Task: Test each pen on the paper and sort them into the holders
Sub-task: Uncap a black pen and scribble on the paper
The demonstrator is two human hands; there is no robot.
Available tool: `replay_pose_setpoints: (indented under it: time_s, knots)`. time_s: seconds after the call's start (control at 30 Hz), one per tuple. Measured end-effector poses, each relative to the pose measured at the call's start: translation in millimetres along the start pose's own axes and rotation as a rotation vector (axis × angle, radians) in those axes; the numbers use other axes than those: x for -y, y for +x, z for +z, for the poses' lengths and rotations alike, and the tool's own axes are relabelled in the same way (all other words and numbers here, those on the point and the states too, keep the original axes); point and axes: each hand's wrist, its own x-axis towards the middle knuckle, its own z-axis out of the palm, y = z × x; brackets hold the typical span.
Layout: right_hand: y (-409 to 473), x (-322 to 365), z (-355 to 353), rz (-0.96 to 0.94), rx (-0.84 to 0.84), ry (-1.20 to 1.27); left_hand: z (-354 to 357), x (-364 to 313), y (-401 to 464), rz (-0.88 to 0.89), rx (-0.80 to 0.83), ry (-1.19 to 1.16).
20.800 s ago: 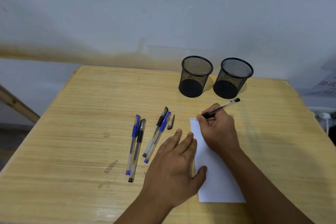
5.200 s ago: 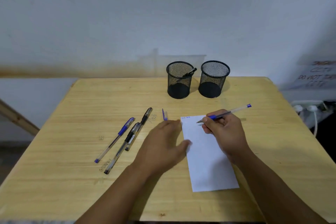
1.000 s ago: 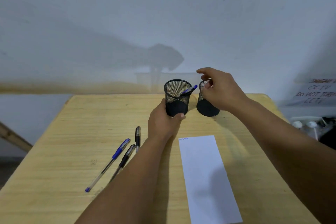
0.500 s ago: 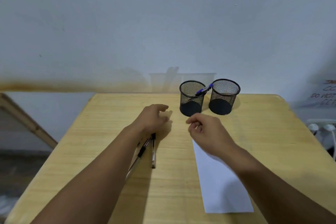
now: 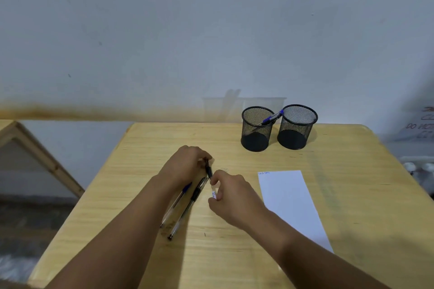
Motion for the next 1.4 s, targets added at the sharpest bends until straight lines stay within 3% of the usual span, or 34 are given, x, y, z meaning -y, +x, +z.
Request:
replay_pose_setpoints:
  time_s: [0.17, 0.37, 0.57, 0.73, 1.07, 1.4]
  knots:
    - [-8, -11, -30, 0.035, -0.019, 0.028, -2, -2, -8, 0.034, -0.056, -0.052]
    - [-35, -34, -84, 0.041, -0.070, 0.036, 6, -20, -20, 0.203, -0.178, -0.138]
    - [-61, -58, -117, 0.059, -0.109, -0.149, 20, -56, -25, 0.342, -0.294, -0.176]
    - [-68, -63, -120, -0.032, -0.095, -0.265, 36, -87, -34, 0.378, -0.284, -0.178]
    - [-68, -74, -101, -0.146, -0.114, -0.105, 49, -110, -54, 0.381, -0.249, -0.251]
    - [-75, -80, -88, -0.130, -0.199, -0.024, 53, -113, -58, 0.396, -0.245, -0.211]
